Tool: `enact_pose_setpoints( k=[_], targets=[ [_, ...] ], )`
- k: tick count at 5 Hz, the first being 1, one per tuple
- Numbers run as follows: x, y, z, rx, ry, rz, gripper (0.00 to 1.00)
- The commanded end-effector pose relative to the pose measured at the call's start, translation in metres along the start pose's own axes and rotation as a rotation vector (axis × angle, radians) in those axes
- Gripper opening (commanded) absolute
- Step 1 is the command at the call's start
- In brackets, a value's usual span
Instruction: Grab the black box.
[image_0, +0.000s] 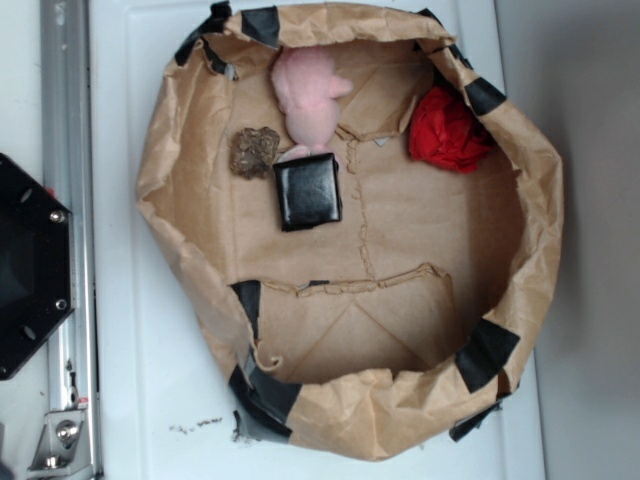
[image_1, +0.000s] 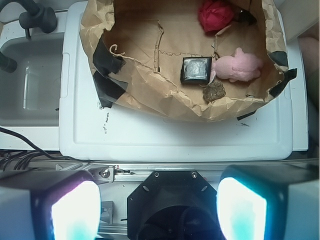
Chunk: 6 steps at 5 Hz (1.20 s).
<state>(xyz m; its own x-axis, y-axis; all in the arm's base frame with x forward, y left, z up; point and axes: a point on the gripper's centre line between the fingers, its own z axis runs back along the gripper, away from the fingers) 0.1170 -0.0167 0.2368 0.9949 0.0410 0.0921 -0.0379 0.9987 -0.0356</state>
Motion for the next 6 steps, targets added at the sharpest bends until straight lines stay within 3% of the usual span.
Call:
enact_pose_setpoints(
  k=[1, 3, 4, 5, 6],
  targets=[
    [0.0, 0.0, 0.0, 0.0, 0.0, 0.0, 1.0],
    [0.094, -0.001, -0.022, 0.051, 0.04, 0.073, 1.0],
    [0.122, 0.007, -0.033, 0.045, -0.009, -0.024, 1.0],
    [0.142, 0.036, -0.064, 0.036, 0.0, -0.141, 1.0],
    [0.144, 0.067, -0.082, 0.078, 0.001, -0.049, 1.0]
  ],
)
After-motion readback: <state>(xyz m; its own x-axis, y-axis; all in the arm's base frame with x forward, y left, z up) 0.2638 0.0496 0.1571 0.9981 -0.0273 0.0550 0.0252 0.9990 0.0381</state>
